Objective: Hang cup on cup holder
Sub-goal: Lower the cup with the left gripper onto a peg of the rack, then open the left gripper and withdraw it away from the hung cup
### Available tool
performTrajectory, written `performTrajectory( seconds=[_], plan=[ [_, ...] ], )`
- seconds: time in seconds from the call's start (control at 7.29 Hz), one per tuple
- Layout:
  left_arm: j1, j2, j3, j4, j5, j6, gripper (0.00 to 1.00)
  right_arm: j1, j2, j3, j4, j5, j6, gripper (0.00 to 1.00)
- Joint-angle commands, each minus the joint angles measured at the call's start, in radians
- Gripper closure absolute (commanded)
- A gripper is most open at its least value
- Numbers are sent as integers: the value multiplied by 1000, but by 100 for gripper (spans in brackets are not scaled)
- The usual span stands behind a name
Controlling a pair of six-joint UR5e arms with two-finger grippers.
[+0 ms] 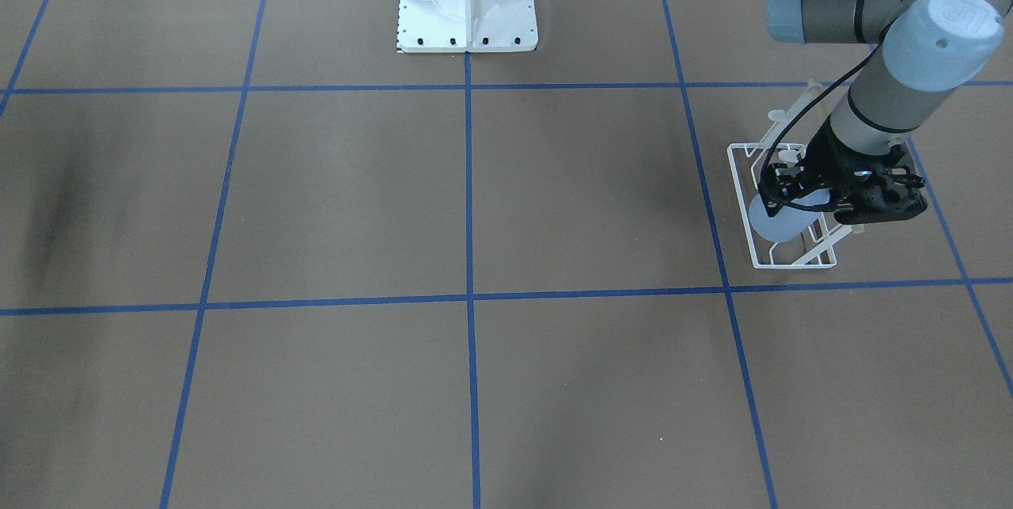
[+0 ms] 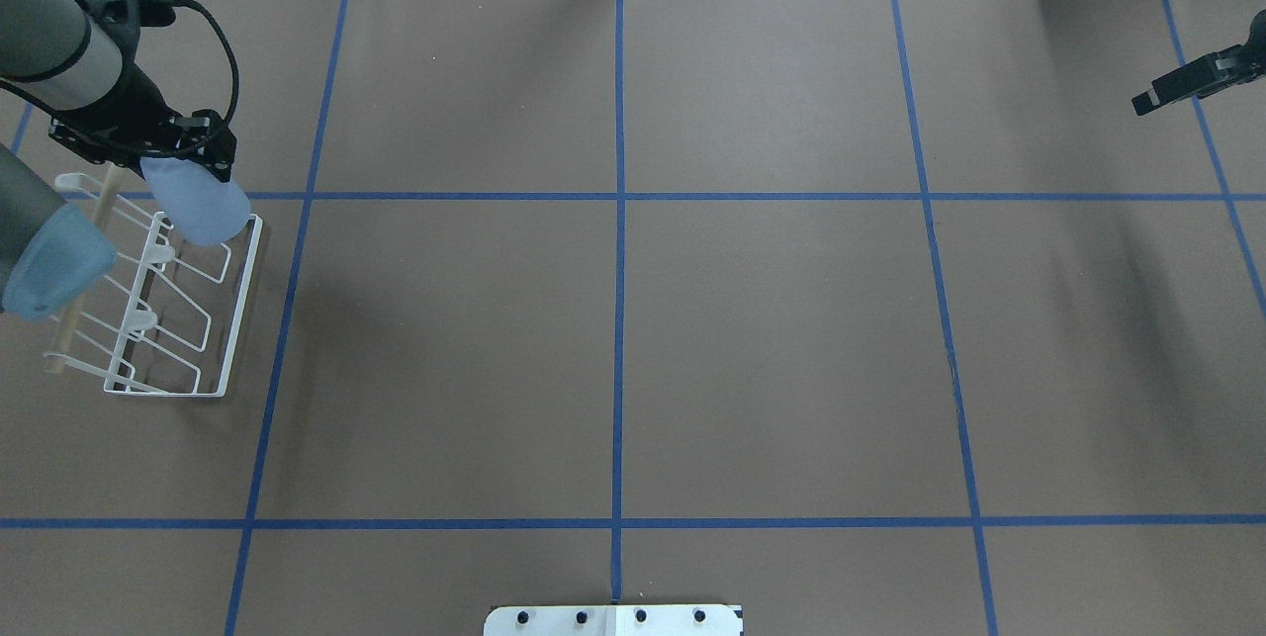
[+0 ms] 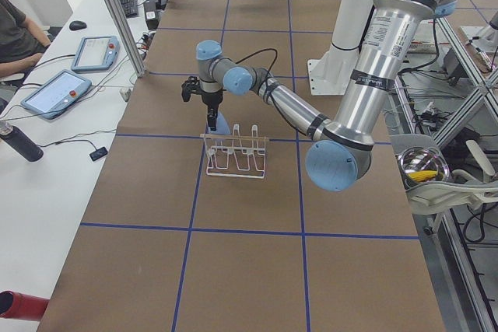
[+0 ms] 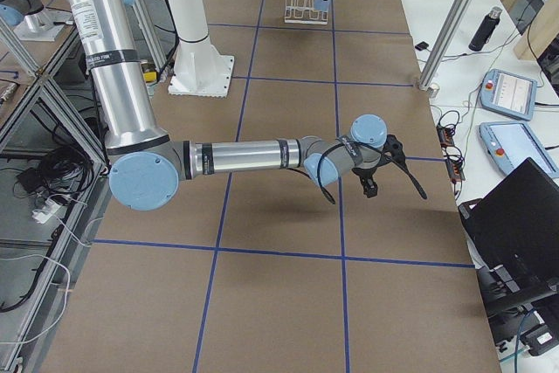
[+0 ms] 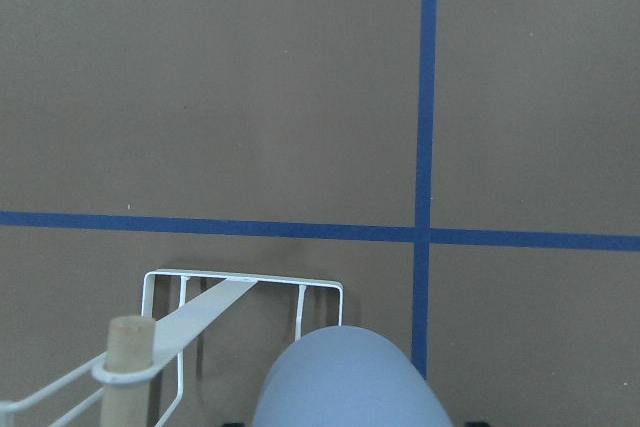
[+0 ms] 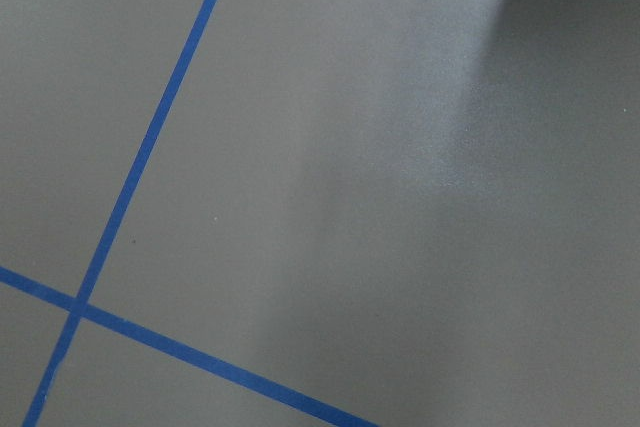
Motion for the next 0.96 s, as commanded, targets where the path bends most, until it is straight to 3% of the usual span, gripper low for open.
performTrajectory(
  seconds=[0.0,0.14,0.55,0.82],
  plan=[
    [3,5,-7,0,4,2,1,0,1,0,-1,7,0,0],
    [0,7,-30,1,-5,-1,1,0,6,12,-2,4,6,0],
    [-53,40,-185,41,-8,88,1,43,27,99,-178,-8,20,0],
    [-180,129,-186,47,-11,354,1,58,75,187,-450,-111,-135,0]
  ],
)
